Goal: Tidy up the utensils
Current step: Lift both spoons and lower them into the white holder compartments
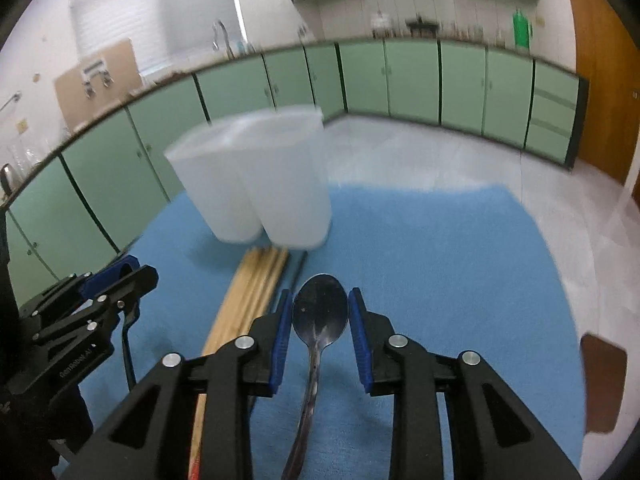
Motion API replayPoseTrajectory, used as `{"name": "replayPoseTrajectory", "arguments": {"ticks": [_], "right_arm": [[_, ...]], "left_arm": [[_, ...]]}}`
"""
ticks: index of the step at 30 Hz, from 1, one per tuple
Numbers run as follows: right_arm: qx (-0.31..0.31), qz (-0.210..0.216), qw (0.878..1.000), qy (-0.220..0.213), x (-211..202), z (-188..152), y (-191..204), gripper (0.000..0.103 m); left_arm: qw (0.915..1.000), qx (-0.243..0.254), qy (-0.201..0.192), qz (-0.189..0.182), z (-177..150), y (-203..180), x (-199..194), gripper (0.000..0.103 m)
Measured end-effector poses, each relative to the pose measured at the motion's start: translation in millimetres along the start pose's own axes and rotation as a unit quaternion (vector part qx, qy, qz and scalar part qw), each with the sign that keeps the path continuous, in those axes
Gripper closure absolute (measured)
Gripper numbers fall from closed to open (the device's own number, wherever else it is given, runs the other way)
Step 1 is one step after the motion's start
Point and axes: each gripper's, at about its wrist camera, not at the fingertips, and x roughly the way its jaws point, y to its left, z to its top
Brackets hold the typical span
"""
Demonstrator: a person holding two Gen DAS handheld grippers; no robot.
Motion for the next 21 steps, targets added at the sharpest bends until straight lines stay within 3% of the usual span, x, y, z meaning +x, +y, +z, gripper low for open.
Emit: {"name": "replayPoseTrajectory", "arguments": {"ticks": [3,14,21], "right_arm": [[0.000,0.014,1.000,-0.023,-12.3,4.4,2.2,0.075],[-0.010,0.030,0.996,-0.082,-35.1,39.2,11.3,0.075],[-0.026,0.050,0.990,-0.127,-55.1,83.3,9.3,0.075]], "left_arm": [[0.9995,0.005,-0.033,0.001,2.9,-3.5,-15.0,0.070],[0.9960,0.010,-0.088,-0.002,26.7,2.8,-29.2,0.070],[0.9871,0.012,-0.159,-0.007,75.3,2.7,-46.1,0.070]]}}
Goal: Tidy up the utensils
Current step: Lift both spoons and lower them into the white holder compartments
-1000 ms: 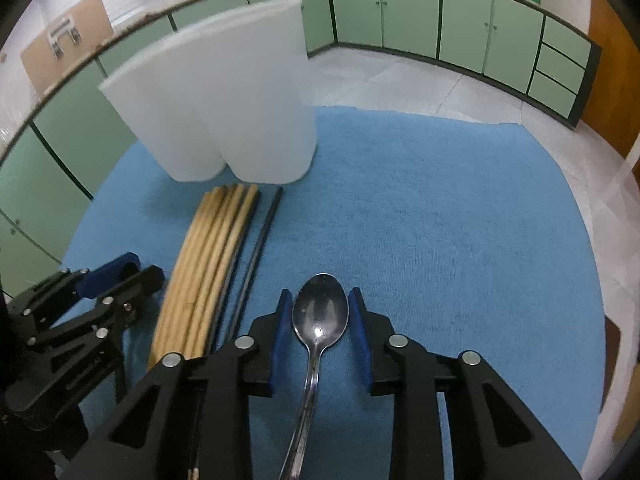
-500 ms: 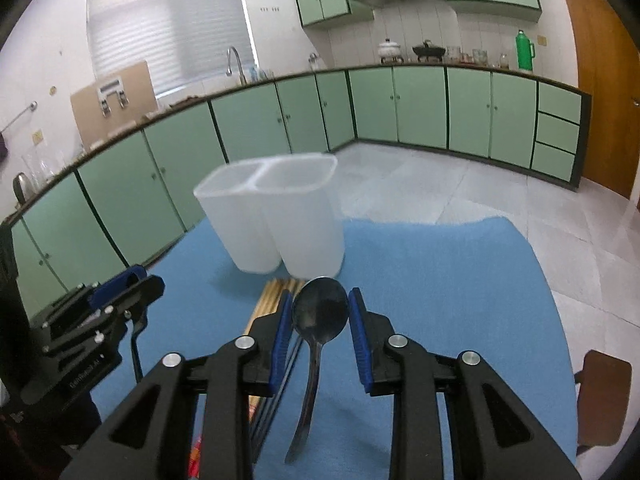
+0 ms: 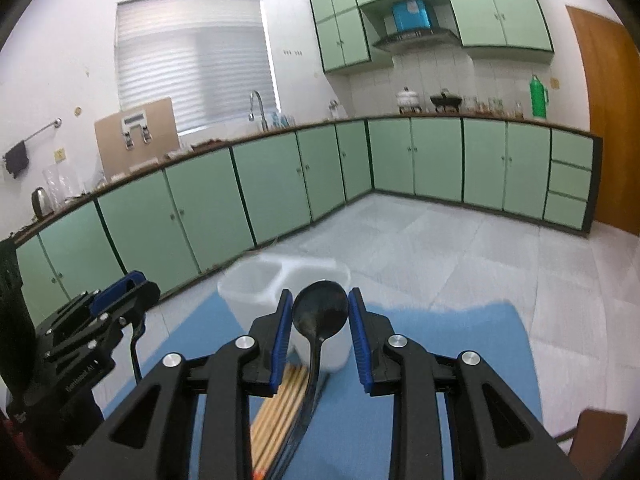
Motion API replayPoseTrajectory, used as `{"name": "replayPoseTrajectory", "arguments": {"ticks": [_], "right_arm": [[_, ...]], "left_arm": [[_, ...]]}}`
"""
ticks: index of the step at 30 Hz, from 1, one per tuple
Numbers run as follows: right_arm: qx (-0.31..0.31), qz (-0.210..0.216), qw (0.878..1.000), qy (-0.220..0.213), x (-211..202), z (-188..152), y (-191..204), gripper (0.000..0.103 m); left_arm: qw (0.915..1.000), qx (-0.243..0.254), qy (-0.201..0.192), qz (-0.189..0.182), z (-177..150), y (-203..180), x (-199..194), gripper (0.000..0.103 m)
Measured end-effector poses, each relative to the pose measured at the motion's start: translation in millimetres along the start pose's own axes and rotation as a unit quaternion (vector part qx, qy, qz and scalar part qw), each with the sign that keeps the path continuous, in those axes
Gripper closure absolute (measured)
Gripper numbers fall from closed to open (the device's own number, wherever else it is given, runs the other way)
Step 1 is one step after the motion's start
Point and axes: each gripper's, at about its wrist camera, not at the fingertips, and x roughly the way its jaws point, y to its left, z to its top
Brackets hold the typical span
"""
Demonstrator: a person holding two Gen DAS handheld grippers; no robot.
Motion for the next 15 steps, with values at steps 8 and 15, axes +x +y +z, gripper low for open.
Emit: {"name": "replayPoseTrajectory", "arguments": {"ticks": [8,15], "right_arm": [[0.004,0.022,0.999,-0.033,24.5,61.2,-6.9,0.075],[0.009,0.002,0.999,-0.034,68.8,82.3,-15.0,0.075]], "left_arm": [[0.9982,0.005,-0.060,0.001,62.5,-1.7,52.6,0.070],[0.9975,0.000,-0.068,0.018,79.6,6.9,112.7,0.070]]}}
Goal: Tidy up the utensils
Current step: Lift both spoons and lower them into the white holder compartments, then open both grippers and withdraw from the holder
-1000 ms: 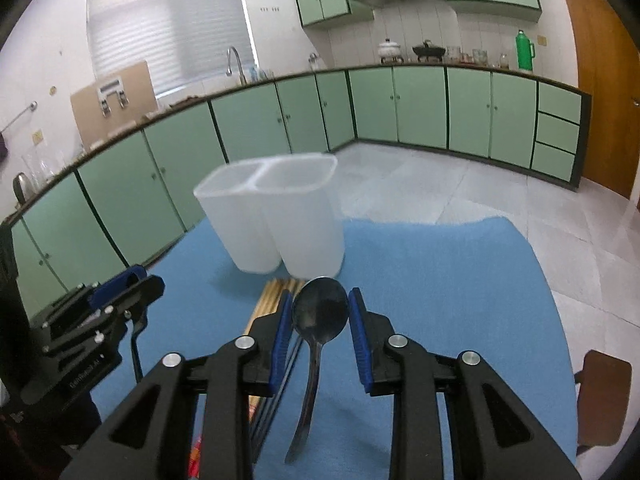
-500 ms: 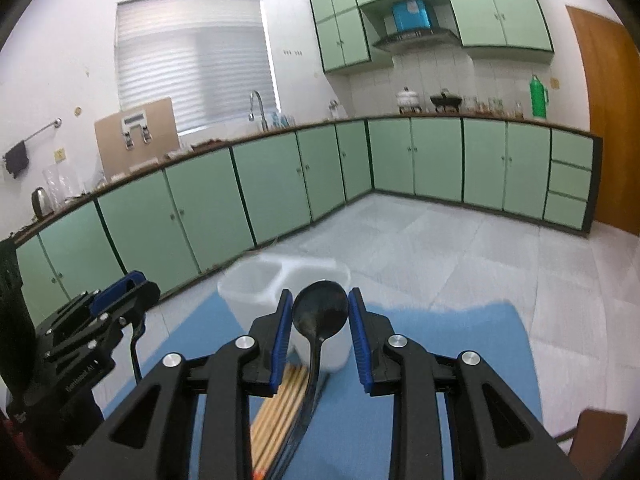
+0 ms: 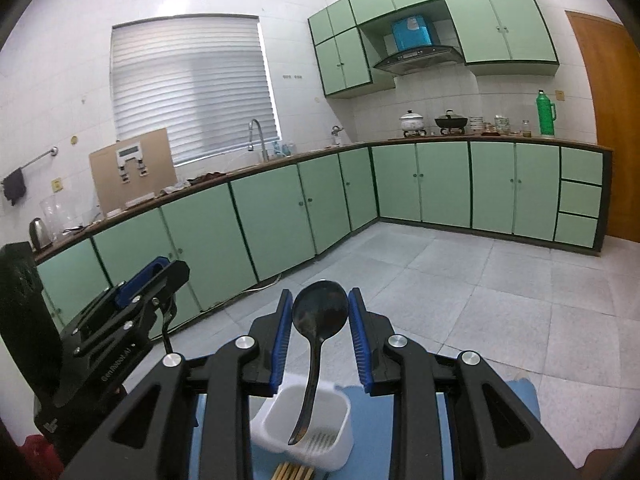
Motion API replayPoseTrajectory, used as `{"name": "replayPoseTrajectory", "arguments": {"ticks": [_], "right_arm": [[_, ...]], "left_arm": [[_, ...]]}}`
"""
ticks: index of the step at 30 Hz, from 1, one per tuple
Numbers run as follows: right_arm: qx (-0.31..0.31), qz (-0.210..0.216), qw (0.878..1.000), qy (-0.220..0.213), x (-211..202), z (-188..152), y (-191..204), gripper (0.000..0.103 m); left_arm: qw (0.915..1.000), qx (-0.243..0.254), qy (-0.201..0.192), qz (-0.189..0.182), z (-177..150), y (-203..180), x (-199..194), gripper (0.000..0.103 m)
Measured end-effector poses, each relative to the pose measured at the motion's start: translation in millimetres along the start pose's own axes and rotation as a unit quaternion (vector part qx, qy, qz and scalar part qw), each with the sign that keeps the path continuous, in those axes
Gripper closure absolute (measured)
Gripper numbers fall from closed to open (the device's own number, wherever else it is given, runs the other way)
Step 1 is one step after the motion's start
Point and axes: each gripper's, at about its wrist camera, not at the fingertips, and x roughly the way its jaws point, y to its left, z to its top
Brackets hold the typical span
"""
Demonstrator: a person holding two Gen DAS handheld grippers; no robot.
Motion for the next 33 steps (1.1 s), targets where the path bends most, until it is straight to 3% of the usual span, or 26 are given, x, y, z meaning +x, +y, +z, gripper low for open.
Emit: {"name": "replayPoseTrajectory", "arguments": {"ticks": [10,14,15,20,25,27,30,33], "right_arm": [[-0.010,-0.022,0.999,0.042,54.3,-26.8,-6.7,0.075],[-0.015,-0.015,0.998,0.063,59.9,-40.1,-6.1,0.075],[-0.015,-0.016,0.998,0.067,59.8,-42.0,-6.4,0.074],[-0.007,-0.019,0.998,0.062,46.6,-44.9,-5.1,0.069],[-0.005,-0.029,0.998,0.056,11.1,-54.7,-1.3,0.053],[0.002,-0.033,0.998,0.058,-5.7,-63.7,0.1,0.040],[0.021,-0.042,0.997,0.062,-34.9,-87.2,1.8,0.023],[0.033,-0.048,0.995,0.083,-60.4,-117.9,4.6,0.018]], "left_arm": [[0.9990,0.009,0.040,0.015,-35.5,5.4,48.1,0.070],[0.9982,0.014,0.057,0.011,-46.8,11.9,47.1,0.067],[0.9980,0.016,0.060,0.010,-47.5,12.6,46.3,0.062],[0.9979,0.007,0.064,0.010,-47.7,20.8,26.1,0.056],[0.9975,-0.005,0.069,0.016,-44.3,24.4,-11.5,0.045],[0.9967,-0.011,0.078,0.016,-47.6,23.7,-30.8,0.041],[0.9929,-0.026,0.114,0.025,-64.3,21.0,-65.9,0.033],[0.9859,-0.029,0.162,0.030,-91.2,18.0,-93.9,0.029]]}}
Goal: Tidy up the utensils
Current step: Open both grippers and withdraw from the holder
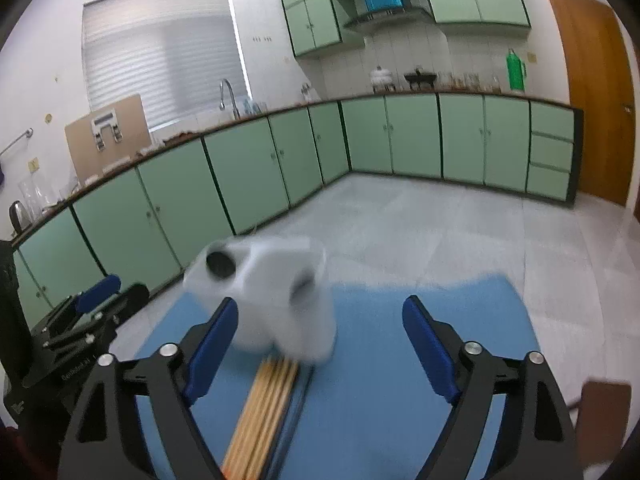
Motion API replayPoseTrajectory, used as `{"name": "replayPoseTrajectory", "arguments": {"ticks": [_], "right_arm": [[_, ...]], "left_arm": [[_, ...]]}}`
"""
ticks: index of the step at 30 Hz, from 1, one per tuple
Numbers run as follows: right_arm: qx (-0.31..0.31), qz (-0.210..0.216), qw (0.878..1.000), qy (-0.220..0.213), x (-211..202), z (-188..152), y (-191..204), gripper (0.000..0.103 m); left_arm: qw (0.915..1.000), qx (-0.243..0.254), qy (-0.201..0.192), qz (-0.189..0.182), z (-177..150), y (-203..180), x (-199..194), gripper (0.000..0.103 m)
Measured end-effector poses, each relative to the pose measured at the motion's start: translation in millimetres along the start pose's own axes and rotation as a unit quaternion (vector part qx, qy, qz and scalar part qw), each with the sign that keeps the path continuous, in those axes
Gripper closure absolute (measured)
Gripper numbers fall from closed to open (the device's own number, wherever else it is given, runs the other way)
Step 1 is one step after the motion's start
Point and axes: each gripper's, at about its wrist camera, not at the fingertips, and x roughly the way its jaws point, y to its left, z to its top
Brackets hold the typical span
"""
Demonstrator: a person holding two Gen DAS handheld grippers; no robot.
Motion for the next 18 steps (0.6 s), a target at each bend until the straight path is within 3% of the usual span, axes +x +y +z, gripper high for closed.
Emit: {"name": "replayPoseTrajectory", "arguments": {"ticks": [9,18], "right_arm": [[0.029,-0.028,0.995,0.087,-28.9,-94.6,-0.3,0.017],[-0.012,-0.039,0.989,0.139,-30.4,-148.5,22.1,0.017]], "left_arm": [[0.9905,0.011,0.136,0.015,-95.6,8.7,-30.4,0.026],[0.9854,0.034,0.164,0.029,-129.4,5.5,-47.7,0.026]]}}
